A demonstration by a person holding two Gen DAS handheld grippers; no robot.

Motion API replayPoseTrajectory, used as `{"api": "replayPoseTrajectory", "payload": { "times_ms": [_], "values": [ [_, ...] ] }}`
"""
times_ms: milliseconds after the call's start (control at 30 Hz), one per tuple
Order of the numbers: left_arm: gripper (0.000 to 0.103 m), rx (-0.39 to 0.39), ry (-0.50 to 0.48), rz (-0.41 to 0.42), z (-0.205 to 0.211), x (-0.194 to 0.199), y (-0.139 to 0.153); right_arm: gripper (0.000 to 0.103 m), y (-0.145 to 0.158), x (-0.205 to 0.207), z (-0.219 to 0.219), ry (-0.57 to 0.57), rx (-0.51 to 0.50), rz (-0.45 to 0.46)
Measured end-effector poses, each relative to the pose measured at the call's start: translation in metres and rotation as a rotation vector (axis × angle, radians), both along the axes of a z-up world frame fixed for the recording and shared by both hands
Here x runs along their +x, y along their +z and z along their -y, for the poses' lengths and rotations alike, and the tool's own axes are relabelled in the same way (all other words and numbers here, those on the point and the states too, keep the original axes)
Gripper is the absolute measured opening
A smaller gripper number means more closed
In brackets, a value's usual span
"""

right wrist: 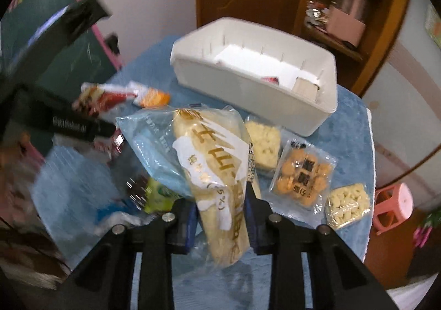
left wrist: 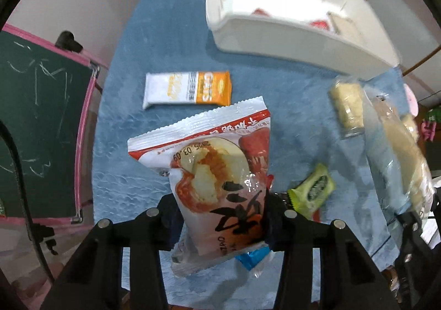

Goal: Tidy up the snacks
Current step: 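Carry both held packs toward the white basket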

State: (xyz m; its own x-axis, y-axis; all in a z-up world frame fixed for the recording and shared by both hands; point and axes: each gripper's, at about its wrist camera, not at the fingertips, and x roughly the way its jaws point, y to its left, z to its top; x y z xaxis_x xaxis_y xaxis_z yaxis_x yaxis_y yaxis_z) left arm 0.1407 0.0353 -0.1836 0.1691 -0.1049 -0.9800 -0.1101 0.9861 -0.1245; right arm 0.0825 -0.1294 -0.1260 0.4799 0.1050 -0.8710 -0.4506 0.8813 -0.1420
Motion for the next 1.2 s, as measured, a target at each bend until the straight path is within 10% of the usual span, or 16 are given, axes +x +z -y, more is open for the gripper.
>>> {"api": "replayPoseTrajectory", "payload": {
  "times_ms": [633, 1200],
  "values": [
    [0.044, 0.027, -0.059, 0.316, -0.011, 0.038, 0.144, 0.030, 0.127, 0.075, 0.022, -0.143, 0.338, 0.113],
    [0.044, 0.047, -0.065, 0.429, 0.020, 0.132, 0.170, 0.032, 0.150, 0.161, 0.045, -0.289, 0.440, 0.135]
  ]
}}
